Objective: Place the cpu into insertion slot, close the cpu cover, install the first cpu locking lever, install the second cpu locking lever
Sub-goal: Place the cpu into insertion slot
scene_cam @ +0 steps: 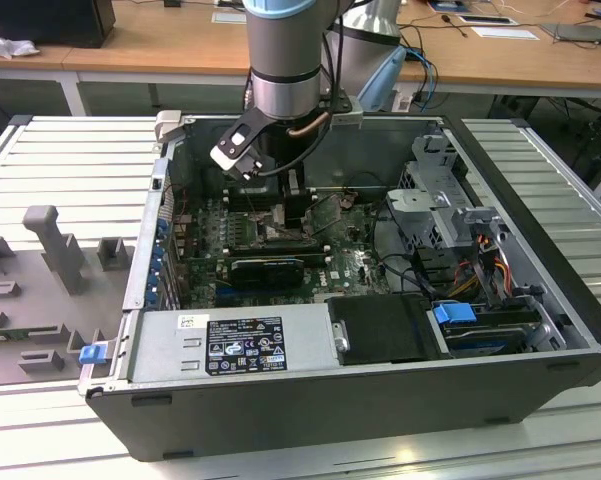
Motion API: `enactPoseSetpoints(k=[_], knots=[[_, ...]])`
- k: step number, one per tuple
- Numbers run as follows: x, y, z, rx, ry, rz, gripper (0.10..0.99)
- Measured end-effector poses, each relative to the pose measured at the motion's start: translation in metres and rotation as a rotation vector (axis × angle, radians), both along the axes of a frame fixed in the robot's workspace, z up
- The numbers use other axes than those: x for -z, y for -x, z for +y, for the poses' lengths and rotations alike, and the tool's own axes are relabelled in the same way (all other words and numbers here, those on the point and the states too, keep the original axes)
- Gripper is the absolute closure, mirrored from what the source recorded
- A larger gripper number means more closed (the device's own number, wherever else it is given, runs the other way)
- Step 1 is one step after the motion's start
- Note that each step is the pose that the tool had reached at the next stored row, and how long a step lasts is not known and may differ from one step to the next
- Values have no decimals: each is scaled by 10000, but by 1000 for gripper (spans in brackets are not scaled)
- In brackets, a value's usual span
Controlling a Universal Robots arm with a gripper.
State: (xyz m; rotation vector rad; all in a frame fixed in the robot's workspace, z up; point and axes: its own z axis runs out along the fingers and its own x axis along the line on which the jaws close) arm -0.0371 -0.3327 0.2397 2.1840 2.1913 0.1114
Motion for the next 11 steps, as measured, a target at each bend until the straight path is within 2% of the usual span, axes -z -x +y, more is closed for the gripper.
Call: enactPoseSetpoints(k=[3,11], knots=[[2,0,0,369,1,1,557],[42,-1,14,407,0,6,557]])
